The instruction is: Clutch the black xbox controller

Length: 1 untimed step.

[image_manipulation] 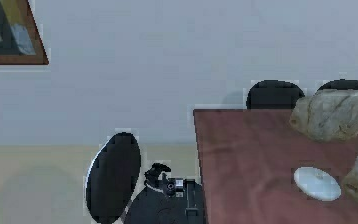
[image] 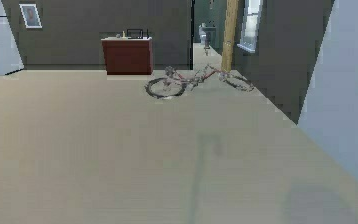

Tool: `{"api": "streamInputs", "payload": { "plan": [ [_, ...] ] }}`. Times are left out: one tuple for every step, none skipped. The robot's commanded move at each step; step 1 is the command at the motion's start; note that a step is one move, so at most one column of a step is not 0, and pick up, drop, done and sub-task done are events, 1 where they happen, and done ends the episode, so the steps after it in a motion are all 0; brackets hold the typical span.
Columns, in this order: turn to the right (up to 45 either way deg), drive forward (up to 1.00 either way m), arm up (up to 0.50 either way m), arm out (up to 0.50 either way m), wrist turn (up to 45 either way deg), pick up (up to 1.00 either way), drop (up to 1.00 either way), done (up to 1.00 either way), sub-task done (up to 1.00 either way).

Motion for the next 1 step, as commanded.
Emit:
{"api": "streamInputs", "payload": {
  "plan": [
    [0.0, 0.0, 0.0, 0.0, 0.0, 0.0, 0.0, 1.0, 0.0]
  ]
}}
